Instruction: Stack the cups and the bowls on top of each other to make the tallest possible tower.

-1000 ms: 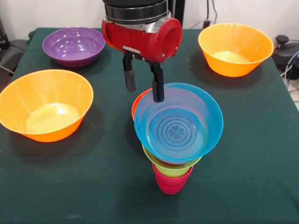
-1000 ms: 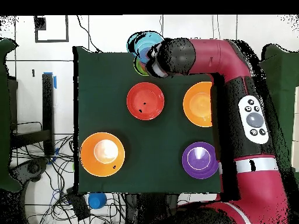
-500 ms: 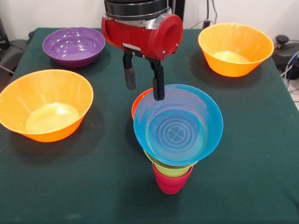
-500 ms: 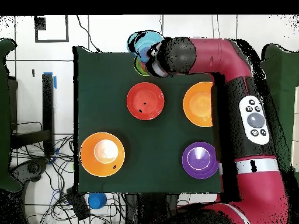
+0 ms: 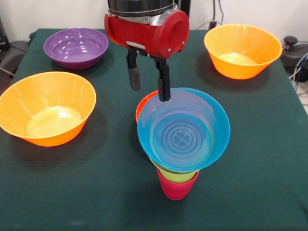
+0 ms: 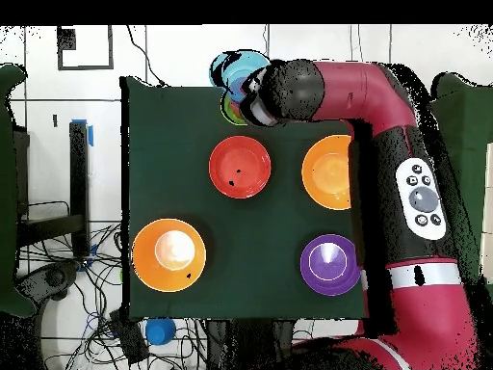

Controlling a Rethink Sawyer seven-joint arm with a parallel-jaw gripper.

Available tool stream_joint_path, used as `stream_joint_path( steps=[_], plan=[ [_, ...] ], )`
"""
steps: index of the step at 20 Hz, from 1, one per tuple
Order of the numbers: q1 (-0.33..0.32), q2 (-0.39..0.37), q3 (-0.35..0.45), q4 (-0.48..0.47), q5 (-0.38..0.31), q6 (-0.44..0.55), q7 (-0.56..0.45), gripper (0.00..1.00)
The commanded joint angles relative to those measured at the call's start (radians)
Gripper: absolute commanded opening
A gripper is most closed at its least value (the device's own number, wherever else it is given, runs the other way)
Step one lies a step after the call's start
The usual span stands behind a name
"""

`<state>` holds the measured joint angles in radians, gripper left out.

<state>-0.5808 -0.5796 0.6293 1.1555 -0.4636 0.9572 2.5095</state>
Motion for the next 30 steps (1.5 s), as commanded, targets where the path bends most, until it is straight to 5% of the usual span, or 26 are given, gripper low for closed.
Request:
stream_joint_path(
  steps=[1,12,30],
  plan=[
    [0.037,0.005,-0.021,-0.001,-0.025,0.055,-0.175,1.0],
    [0.054,0.001,-0.033,0.002,-0.03,0.046,-0.149,1.0],
    [0.069,-0.177,-0.065,0.157,0.051,0.093,-0.053,1.0]
  ],
)
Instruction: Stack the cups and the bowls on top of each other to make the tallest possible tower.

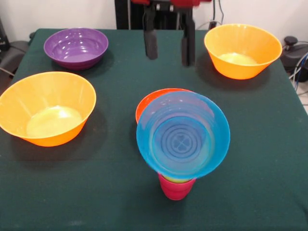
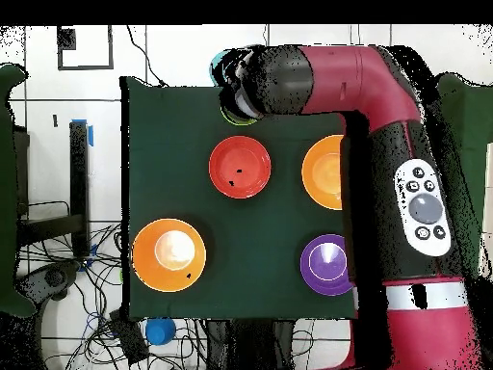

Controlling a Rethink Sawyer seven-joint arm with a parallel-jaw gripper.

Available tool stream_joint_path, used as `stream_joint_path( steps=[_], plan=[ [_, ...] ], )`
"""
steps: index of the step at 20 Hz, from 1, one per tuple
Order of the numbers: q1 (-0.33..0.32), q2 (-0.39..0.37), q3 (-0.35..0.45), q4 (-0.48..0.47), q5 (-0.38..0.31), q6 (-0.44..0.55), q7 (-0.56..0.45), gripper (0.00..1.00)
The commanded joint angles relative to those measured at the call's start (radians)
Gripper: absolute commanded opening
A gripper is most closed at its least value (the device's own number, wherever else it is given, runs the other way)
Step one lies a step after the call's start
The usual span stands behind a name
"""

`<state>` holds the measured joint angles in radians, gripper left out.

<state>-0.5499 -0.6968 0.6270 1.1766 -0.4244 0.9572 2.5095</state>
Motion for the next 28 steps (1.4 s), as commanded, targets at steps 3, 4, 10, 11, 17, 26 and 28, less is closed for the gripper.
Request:
stream_joint_path(
  steps=[3,4,10,11,17,26,28],
  plan=[
    [0.05,-0.075,-0.076,0.164,0.02,0.075,-0.023,1.0],
    [0.053,-0.075,-0.08,0.164,0.02,0.074,-0.02,1.0],
    [0.065,-0.075,-0.098,0.169,0.017,0.056,-0.013,1.0],
    [0.067,-0.068,-0.102,0.17,0.01,0.043,-0.014,1.0],
    [0.073,-0.065,-0.113,0.168,0.008,0.034,-0.019,1.0],
    [0.085,-0.065,-0.135,0.172,0.018,0.017,-0.019,1.0],
    [0.088,-0.065,-0.139,0.17,0.02,0.02,-0.017,1.0]
  ],
)
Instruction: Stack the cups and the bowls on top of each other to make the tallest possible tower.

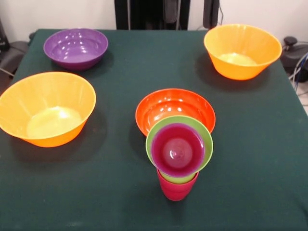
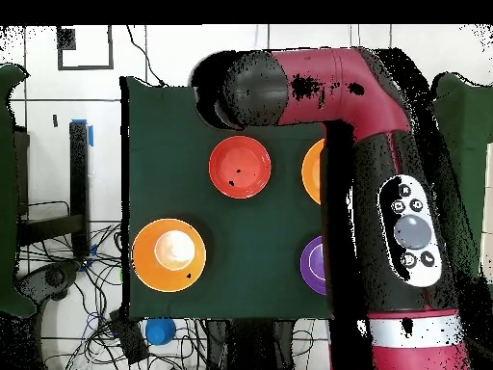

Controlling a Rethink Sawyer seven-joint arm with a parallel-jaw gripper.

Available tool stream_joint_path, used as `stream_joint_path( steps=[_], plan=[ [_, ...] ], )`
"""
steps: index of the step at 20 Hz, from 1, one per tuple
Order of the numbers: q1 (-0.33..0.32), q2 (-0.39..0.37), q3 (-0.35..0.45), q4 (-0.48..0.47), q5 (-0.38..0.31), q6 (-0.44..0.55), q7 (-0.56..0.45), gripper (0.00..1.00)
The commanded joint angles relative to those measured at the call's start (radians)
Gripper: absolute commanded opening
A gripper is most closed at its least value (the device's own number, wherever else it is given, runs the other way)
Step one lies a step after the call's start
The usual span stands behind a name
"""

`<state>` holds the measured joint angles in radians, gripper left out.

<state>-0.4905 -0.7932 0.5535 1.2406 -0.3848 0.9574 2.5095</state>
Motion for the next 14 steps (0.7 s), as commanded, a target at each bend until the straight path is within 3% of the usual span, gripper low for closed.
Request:
stream_joint_path(
  steps=[1,14],
  plan=[
    [0.03,0.031,-0.068,0.106,-0.02,0.02,-0.015,1.0],
    [0.031,0.064,-0.091,0.056,-0.047,0.006,-0.058,1.0]
  ],
)
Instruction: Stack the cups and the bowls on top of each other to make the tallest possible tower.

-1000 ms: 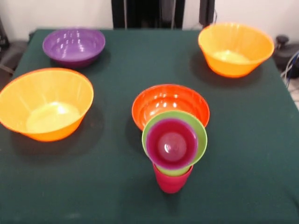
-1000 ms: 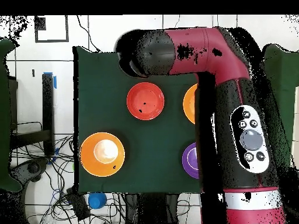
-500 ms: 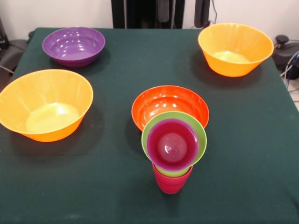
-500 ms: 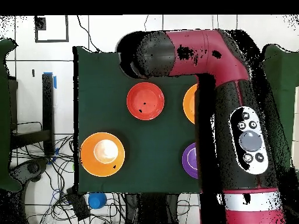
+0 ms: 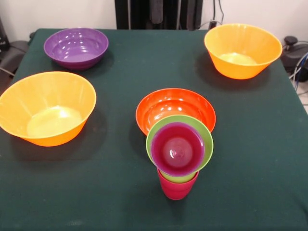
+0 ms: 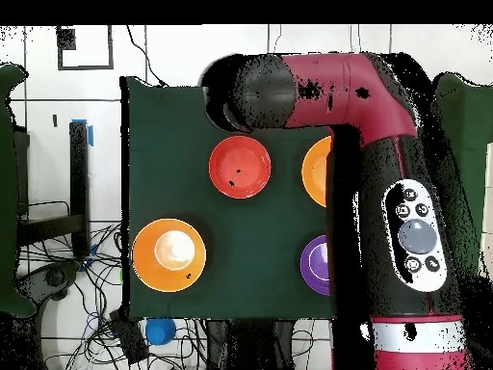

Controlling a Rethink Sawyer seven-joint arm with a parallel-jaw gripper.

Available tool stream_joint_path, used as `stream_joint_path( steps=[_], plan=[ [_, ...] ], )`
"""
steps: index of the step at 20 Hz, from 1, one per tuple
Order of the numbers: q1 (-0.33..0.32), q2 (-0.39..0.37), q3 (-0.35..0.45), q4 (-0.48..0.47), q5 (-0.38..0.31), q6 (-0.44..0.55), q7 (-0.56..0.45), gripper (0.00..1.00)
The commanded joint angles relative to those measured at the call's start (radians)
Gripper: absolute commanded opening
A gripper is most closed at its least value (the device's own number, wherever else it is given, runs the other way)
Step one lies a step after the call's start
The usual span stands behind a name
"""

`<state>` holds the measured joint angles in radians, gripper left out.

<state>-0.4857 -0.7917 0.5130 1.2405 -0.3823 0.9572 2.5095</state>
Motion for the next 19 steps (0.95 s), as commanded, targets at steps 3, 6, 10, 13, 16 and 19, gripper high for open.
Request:
stream_joint_path(
  steps=[3,6,10,13,16,19],
  plan=[
    [0.029,0.061,-0.058,0.046,-0.062,0.002,-0.068,1.0],
    [0.037,0.05,-0.065,0.04,-0.069,0.009,-0.075,1.0],
    [0.038,0.044,-0.068,0.052,-0.068,-0.002,-0.08,1.0],
    [0.036,0.05,-0.07,0.043,-0.069,0.002,-0.088,1.0],
    [0.037,0.053,-0.07,0.033,-0.069,0.011,-0.088,1.0],
    [0.043,0.052,-0.077,0.028,-0.075,0.012,-0.079,1.0]
  ],
)
